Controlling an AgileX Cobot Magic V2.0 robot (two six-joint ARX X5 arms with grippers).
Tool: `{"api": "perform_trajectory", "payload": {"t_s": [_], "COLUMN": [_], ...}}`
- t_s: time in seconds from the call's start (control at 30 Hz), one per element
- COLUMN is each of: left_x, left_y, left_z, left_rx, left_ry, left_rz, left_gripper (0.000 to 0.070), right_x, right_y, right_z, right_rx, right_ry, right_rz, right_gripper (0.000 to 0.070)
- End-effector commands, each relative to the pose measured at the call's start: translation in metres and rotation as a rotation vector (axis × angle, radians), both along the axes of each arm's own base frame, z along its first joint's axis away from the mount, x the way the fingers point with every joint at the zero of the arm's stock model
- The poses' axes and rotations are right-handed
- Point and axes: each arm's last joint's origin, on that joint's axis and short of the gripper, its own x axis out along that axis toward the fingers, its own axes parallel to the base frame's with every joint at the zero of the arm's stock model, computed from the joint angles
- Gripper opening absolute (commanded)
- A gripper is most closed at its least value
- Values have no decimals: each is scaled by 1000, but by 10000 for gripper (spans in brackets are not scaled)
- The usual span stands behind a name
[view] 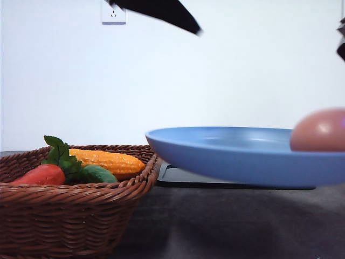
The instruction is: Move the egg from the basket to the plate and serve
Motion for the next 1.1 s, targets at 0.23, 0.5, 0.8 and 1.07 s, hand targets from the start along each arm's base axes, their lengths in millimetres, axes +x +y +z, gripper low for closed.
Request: {"api": "perform_trajectory", "payload": {"t_s": [0.23, 0.5, 0.8, 1.07], "left_x": [-32, -64, -84, -85], "left_y": [66, 117, 144, 146], "left_z": [53, 77, 87, 86], "left_rx": [-57, -109, -180, -172], "left_ry": [-184, -304, -348, -343], "left_rz": [160, 300, 316, 316], "left_gripper": [426, 426, 426, 426], "right_x": [73, 155, 222, 238], "right_y": [-1, -16, -27, -27], "right_z": [22, 20, -15, -41], "right_rx": [-38, -62, -56, -57], "right_ry": [-82, -86, -10, 53], "right_rz": [27, -41, -93, -93], "right_gripper": [0, 0, 0, 0]}}
